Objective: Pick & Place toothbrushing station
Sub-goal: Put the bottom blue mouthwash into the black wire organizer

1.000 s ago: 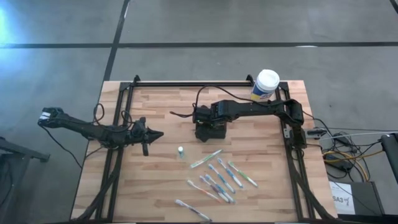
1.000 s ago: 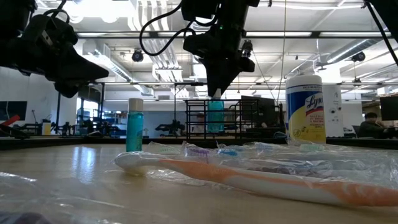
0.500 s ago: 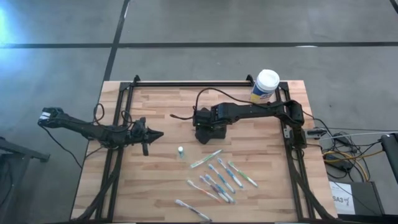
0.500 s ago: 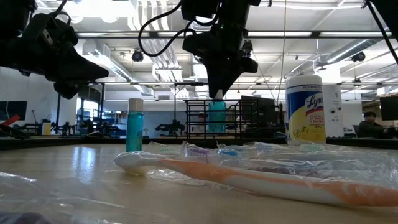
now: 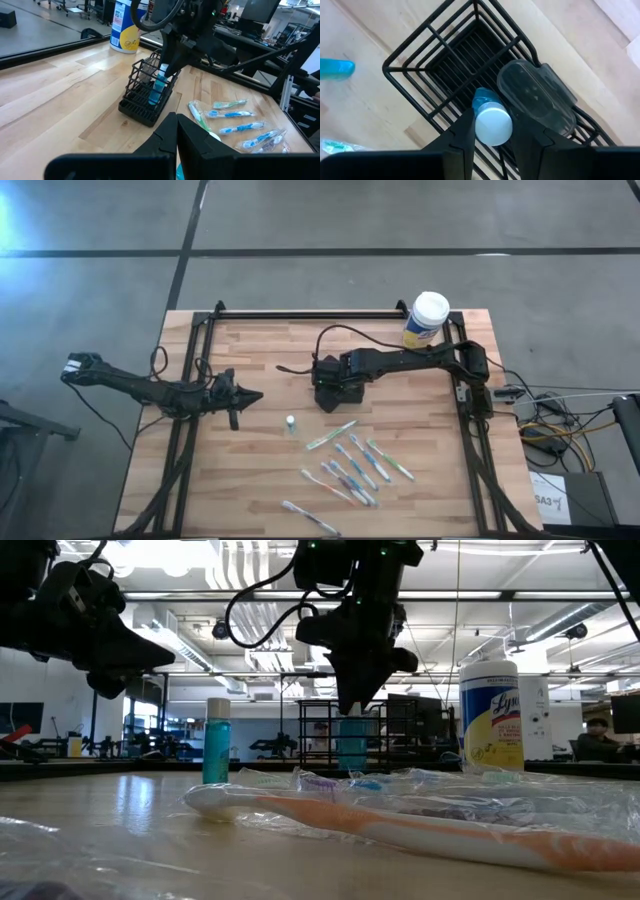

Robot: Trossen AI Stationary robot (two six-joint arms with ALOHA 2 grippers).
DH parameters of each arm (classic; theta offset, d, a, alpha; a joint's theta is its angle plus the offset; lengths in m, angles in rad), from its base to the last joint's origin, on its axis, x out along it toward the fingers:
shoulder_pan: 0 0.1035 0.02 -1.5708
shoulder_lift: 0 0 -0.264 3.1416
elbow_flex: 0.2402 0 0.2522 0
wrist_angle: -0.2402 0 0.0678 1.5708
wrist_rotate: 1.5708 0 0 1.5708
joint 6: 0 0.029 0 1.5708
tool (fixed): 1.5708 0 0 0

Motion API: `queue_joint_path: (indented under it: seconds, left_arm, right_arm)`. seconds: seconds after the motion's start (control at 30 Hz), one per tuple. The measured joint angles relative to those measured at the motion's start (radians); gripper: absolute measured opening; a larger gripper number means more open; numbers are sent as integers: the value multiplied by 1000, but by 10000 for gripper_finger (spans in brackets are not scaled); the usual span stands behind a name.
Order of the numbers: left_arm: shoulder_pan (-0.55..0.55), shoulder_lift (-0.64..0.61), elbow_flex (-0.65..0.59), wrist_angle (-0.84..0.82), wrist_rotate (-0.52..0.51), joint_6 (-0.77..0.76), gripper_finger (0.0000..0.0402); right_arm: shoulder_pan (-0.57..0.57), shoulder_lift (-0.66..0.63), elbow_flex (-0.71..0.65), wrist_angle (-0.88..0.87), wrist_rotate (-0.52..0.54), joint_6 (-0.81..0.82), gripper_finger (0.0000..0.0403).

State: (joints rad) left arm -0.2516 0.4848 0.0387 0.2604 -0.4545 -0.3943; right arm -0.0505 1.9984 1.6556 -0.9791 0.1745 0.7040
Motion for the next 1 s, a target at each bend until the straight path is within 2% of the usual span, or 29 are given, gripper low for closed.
queue_joint_path:
  seconds: [0.23,0.67,1.0]
  left_arm:
    - [0,0,0,0,0,0,7]
    - [0,0,0,0,0,0,7]
    - [0,0,0,0,0,-1,7]
  right_arm:
    - [-2,0,-2,0,-1,-9,100]
    - [-17,0,6,0,-47,-25,166]
    - [-23,-8,6,0,-44,-26,177]
